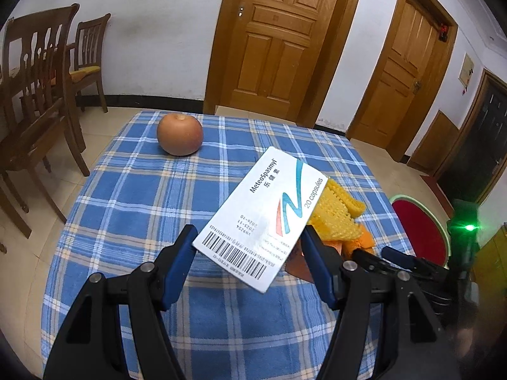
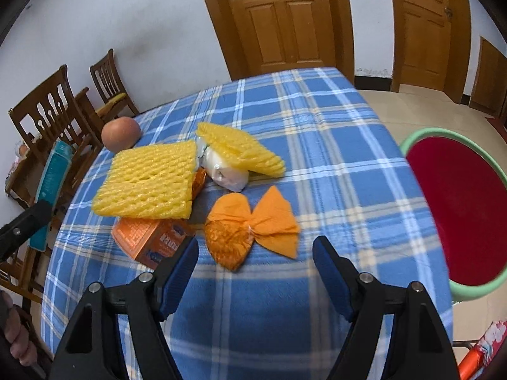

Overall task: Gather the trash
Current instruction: 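Grasp the orange wrapper bow with the right tool while the left tool holds the medicine box, then drop the orange bow and medicine box into the red bin with both tools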

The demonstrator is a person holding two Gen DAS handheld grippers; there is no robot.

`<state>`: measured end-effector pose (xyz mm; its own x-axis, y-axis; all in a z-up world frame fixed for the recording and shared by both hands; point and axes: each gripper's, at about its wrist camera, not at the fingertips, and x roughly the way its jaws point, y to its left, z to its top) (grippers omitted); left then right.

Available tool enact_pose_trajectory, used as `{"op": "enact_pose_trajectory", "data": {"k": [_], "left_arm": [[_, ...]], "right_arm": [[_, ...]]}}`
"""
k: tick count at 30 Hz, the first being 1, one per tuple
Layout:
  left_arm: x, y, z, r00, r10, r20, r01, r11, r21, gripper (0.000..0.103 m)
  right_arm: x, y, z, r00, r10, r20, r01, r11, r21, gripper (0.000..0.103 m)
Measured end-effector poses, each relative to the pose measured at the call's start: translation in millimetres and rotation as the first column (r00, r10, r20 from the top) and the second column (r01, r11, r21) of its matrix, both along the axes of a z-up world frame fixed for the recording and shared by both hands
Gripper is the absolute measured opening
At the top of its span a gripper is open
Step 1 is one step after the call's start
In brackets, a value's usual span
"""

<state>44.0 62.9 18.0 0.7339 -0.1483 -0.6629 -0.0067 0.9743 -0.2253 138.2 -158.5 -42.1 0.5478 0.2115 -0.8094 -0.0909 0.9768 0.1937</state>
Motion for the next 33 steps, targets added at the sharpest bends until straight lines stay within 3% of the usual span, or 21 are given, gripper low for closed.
{"op": "enact_pose_trajectory", "data": {"k": [7,9,10,11,22,33], "left_arm": [[1,2,0,1.0,-0.001,0.0,0.001,1.0,-0.009,0.067],[2,1,-1,1.0,-0.004,-0.002,0.004,1.0,-0.01,0.067],[2,1,-1,1.0,-0.005,-0.002,0.005,1.0,-0.011,0.067],[2,0,-1,1.0,-0.008,-0.003,0.008,1.0,-0.012,0.067],[-1,-20,3,0.998,-0.058,0.007,0.058,0.998,-0.008,0.067],[4,-56,9,0.991,-0.135,0.007,0.135,0.991,-0.007,0.067]], "right_arm": [[10,12,-9,1.0,0.022,-0.004,-0.022,0.999,-0.039,0.059],[11,14,-9,0.999,0.032,-0.001,-0.032,0.999,-0.041,0.05],[10,15,-9,0.999,0.045,-0.003,-0.045,0.998,-0.036,0.038],[11,17,-9,0.999,0.05,-0.004,-0.05,0.998,-0.037,0.032],[-11,4,1,0.998,0.057,0.031,-0.058,0.998,0.002,0.027],[-40,-41,30,0.994,-0.038,0.099,0.035,0.999,0.037,0.027]]}}
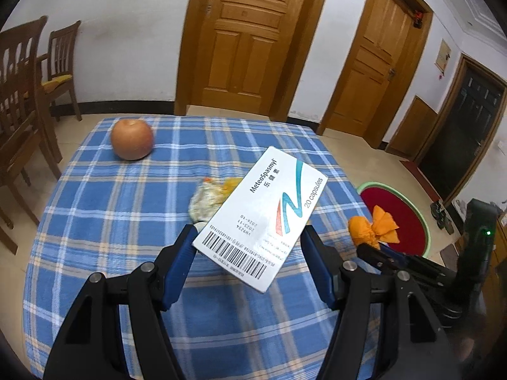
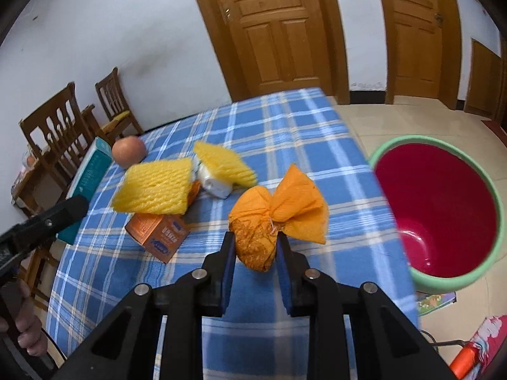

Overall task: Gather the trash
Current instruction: 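Drop the orange bow and medicine box into the red bin with both tools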

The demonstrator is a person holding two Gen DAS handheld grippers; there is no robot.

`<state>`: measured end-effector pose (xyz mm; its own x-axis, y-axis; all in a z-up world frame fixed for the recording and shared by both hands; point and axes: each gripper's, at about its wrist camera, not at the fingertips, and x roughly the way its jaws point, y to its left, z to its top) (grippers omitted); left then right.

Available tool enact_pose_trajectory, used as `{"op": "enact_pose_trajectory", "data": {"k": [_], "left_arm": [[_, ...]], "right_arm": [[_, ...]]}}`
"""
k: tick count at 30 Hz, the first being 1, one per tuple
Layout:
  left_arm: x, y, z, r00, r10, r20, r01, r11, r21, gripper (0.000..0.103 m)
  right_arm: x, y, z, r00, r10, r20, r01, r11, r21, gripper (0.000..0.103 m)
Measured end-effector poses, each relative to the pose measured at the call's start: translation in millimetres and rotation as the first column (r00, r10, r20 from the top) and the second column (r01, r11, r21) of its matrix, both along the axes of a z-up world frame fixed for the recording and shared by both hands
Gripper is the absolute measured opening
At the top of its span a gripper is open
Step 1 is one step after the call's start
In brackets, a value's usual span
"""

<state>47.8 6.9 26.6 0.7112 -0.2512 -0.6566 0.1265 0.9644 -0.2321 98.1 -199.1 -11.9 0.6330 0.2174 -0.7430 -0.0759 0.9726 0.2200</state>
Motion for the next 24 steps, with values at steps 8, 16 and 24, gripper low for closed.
{"op": "enact_pose_trajectory", "data": {"k": [8,16,24], "left_arm": [[10,-42,5,0.996,-0.086,0.005,0.086,0.996,0.008,0.067],[22,-84,7,0.986,-0.164,0.002,0.164,0.986,0.02,0.067],[37,-134,2,0.969,-0.246,-0.019,0.247,0.968,0.043,0.067]], "right_arm": [[-15,-38,17,0.995,-0.09,0.047,0.089,0.996,0.009,0.027],[-23,-79,22,0.982,-0.181,0.063,0.18,0.984,0.013,0.027],[-24,-118,15,0.963,-0.266,0.045,0.267,0.964,0.005,0.027]]}}
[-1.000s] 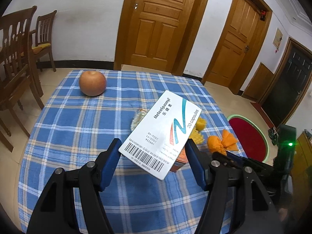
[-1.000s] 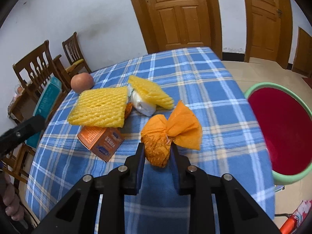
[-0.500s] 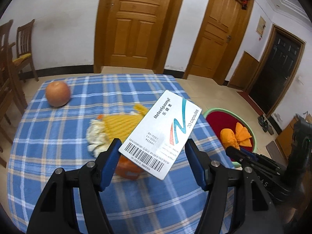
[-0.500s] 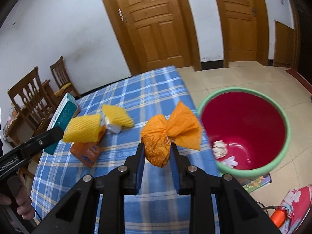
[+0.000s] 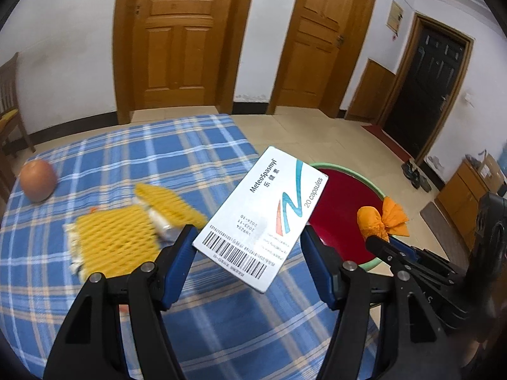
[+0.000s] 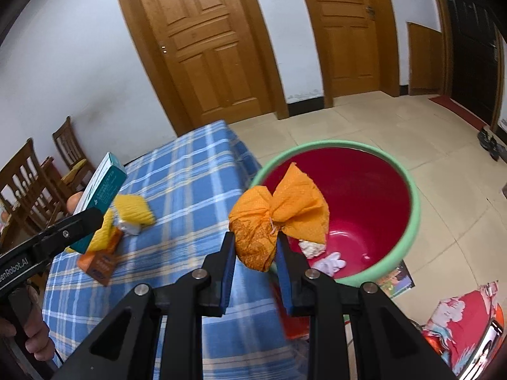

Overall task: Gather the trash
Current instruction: 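Drop the orange bow and medicine box into the red bin with both tools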

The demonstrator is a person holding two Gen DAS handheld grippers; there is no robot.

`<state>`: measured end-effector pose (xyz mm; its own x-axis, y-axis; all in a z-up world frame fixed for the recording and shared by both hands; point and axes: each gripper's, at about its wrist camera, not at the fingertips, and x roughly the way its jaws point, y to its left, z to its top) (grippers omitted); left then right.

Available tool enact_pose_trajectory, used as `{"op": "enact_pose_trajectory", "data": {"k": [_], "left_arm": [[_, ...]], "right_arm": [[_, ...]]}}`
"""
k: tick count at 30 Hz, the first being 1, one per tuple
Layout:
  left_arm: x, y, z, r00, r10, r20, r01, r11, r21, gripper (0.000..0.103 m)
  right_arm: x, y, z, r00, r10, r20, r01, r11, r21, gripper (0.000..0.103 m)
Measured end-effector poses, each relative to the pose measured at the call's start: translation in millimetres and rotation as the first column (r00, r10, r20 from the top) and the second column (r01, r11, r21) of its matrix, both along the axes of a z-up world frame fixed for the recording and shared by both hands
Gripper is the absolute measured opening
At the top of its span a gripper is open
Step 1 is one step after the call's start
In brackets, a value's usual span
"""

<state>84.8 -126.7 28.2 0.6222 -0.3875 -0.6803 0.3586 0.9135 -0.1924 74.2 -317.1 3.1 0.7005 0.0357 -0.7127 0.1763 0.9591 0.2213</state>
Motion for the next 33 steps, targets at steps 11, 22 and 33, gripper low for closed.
{"op": "enact_pose_trajectory", "data": {"k": [11,22,33], "left_arm": [[27,-57,-17,0.997,-0.073,-0.038,0.075,0.996,0.044,0.067],[43,-94,-35,0.991,-0.112,-0.075,0.118,0.99,0.076,0.067],[51,-120,-48,0.984,-0.149,-0.099,0.158,0.983,0.092,0.067]], "right_arm": [[8,-47,-25,0.994,-0.09,-0.055,0.091,0.996,0.026,0.027],[11,-77,-43,0.984,-0.151,-0.09,0.156,0.986,0.05,0.037],[0,-88,-37,0.978,-0.193,-0.075,0.198,0.978,0.066,0.053]]}}
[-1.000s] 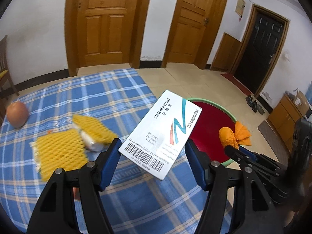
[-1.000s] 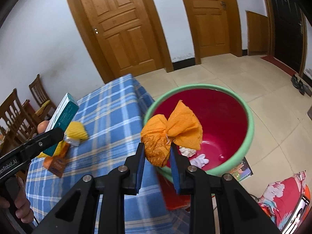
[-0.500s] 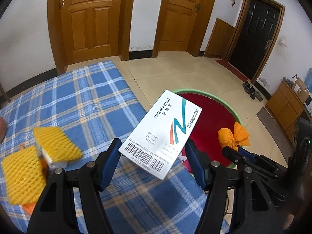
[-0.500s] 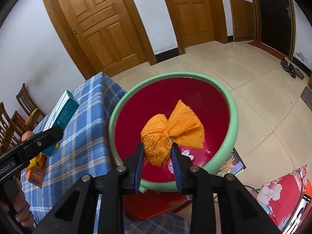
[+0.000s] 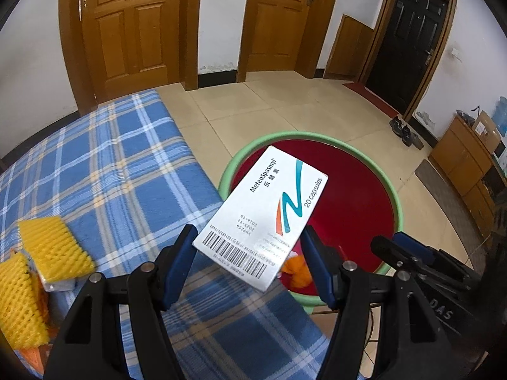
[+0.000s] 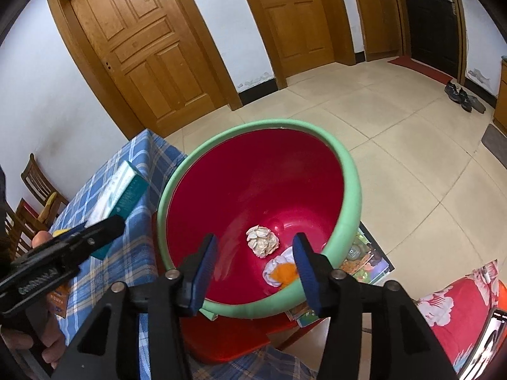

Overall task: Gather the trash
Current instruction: 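Drop the orange bow and medicine box into the red bin with both tools, then return both tools to the table and reach the left tool toward the yellow foam net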

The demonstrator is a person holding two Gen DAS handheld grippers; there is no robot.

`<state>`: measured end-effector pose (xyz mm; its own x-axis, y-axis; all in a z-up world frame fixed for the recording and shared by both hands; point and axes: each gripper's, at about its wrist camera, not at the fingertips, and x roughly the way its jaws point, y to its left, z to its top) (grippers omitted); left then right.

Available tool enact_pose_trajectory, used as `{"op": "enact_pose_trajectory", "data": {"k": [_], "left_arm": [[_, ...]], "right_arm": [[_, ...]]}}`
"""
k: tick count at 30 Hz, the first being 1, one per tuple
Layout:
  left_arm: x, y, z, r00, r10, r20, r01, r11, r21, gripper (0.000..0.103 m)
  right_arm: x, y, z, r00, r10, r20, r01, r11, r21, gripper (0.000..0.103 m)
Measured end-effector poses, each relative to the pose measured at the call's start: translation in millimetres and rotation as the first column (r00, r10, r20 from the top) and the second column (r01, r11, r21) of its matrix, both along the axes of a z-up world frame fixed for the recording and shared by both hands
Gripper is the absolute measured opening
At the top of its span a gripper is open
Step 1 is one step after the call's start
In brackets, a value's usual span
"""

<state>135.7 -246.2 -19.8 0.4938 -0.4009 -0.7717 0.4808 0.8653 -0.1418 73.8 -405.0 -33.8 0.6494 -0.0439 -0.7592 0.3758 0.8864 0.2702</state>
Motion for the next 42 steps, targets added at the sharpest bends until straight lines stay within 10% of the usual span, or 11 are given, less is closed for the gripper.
{"op": "enact_pose_trajectory", "data": {"k": [21,42], "left_arm": [[-7,4,7,1.0,0.007,0.0,-0.007,1.0,-0.021,0.071],[-37,101,46,0.985,0.152,0.083,-0.149,0.988,-0.042,0.071]], "right_arm": [[-13,1,12,0.999,-0.023,0.031,0.023,1.0,0.007,0.058],[-17,61,34,0.991,0.104,0.081,-0.106,0.994,0.019,0.064]]}}
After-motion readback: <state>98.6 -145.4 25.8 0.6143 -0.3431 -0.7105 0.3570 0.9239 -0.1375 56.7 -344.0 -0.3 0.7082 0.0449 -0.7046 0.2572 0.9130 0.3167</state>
